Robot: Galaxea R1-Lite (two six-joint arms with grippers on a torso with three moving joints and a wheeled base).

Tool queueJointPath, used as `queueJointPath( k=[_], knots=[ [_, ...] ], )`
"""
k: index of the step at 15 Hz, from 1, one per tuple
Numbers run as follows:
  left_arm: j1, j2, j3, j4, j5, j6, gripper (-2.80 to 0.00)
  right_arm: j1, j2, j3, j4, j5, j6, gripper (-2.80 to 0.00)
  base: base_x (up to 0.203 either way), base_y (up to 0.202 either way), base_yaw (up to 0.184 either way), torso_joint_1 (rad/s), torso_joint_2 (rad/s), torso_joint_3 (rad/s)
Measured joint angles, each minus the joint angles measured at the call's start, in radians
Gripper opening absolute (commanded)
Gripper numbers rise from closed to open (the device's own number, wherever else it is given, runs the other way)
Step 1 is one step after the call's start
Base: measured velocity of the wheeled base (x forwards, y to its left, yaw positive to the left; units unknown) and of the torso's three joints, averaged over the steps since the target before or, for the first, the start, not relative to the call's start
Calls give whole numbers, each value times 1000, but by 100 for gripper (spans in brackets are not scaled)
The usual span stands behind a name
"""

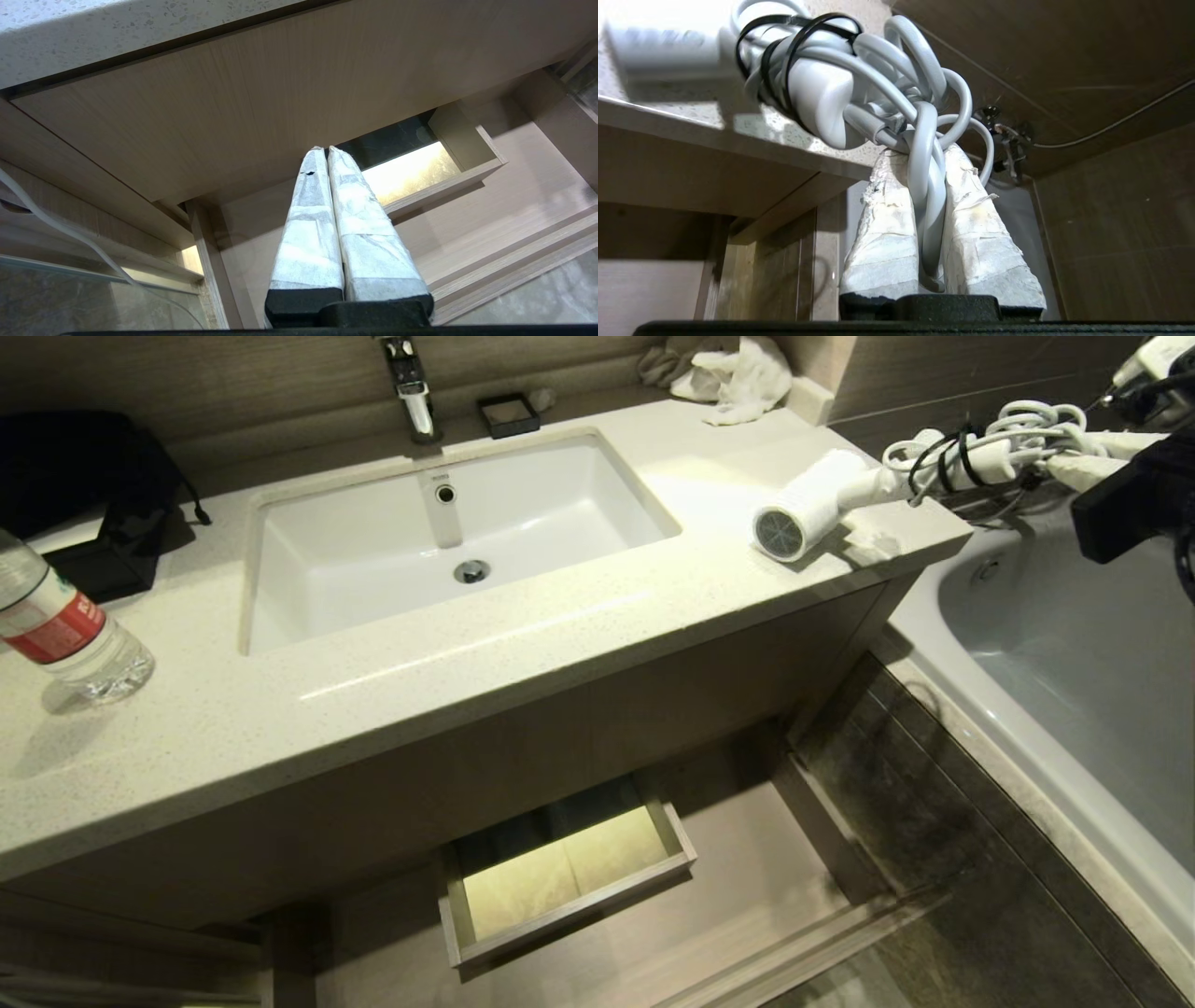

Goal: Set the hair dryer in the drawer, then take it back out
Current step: Pick up the hairdryer, then put it into the drawer

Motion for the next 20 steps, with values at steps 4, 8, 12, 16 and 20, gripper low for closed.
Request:
queueJointPath(
  k=[4, 8, 12, 16, 20],
  knots=[
    [0, 0, 0, 0, 0, 0, -280, 13, -160, 82, 44, 0, -43, -280, 0, 0, 0, 0, 0, 0],
    [0, 0, 0, 0, 0, 0, -280, 12, -356, 134, 233, -12, -72, -280, 0, 0, 0, 0, 0, 0],
    [0, 0, 0, 0, 0, 0, -280, 4, -500, 168, 533, -18, -74, -280, 0, 0, 0, 0, 0, 0],
    [0, 0, 0, 1, 0, 0, -280, 2, -539, 218, 669, -72, -71, -280, 0, 0, 0, 0, 0, 0],
    [0, 0, 0, 0, 0, 0, -280, 2, -520, 262, 698, -71, -48, -280, 0, 0, 0, 0, 0, 0]
  ],
)
